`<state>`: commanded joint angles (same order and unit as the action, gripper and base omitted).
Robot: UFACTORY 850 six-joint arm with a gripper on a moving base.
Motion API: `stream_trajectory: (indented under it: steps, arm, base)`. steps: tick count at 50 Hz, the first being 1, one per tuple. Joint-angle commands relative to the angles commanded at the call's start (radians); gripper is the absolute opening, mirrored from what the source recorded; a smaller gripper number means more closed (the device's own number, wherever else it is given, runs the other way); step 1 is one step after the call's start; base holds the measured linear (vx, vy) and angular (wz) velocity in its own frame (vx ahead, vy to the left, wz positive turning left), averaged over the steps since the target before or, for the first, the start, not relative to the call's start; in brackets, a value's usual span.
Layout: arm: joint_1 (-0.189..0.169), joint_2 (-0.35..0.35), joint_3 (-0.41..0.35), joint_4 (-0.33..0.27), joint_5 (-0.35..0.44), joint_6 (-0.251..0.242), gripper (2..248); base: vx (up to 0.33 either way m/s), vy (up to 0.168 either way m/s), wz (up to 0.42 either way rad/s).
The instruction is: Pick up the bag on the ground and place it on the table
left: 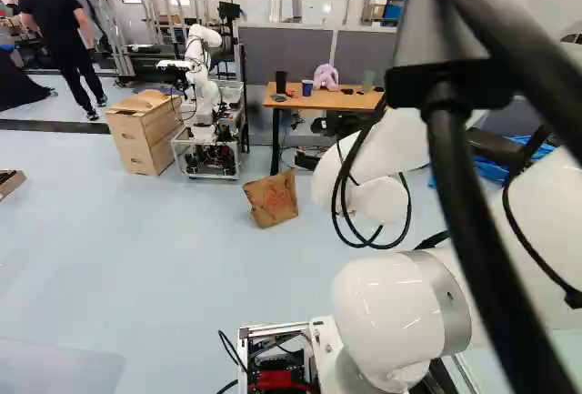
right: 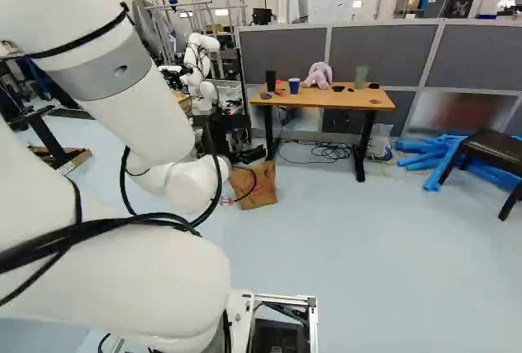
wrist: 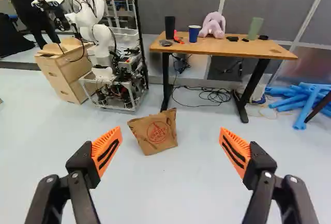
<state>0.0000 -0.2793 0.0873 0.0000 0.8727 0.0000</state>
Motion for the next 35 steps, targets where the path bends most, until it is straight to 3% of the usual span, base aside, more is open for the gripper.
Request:
stream_trajectory:
  steps: [35]
  arm:
    - [0.000,0.000,0.000,0.000,0.000,0.000,247]
  base:
    - [0.135,0.003,0.001]
